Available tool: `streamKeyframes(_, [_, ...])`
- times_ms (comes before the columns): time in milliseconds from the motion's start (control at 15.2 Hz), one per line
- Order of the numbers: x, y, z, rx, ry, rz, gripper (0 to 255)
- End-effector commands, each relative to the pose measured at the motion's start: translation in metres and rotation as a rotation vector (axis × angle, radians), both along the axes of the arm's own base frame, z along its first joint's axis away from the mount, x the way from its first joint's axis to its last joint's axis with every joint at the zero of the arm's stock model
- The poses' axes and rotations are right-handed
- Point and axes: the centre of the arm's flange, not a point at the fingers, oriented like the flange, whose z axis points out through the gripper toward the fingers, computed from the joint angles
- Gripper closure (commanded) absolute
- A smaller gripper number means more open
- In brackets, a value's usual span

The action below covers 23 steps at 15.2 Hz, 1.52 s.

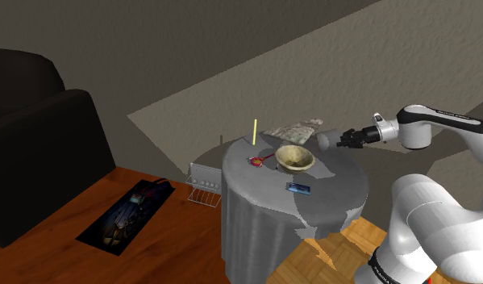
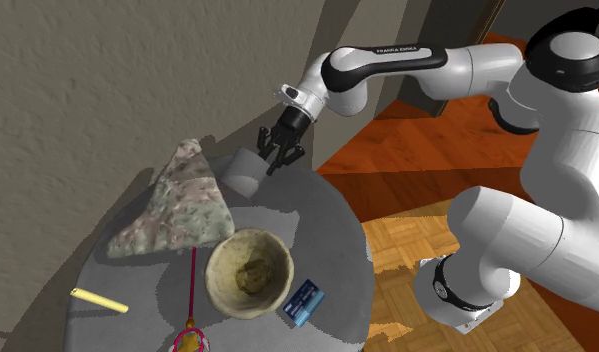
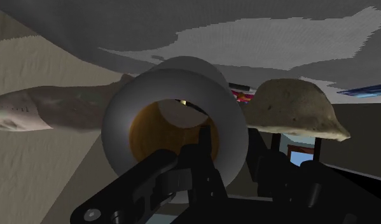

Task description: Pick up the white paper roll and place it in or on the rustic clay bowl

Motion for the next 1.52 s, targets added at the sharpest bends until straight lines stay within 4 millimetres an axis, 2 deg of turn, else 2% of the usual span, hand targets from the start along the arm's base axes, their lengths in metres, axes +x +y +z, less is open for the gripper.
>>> streamKeyframes(0, [0.0,0.0,0.011,0.0,-0.001,0.001,255])
streamKeyframes(1254, [0.0,0.0,0.107,0.0,-0.001,0.001,255])
streamKeyframes(1452, [0.006,0.039,0.107,0.0,-0.001,0.001,255])
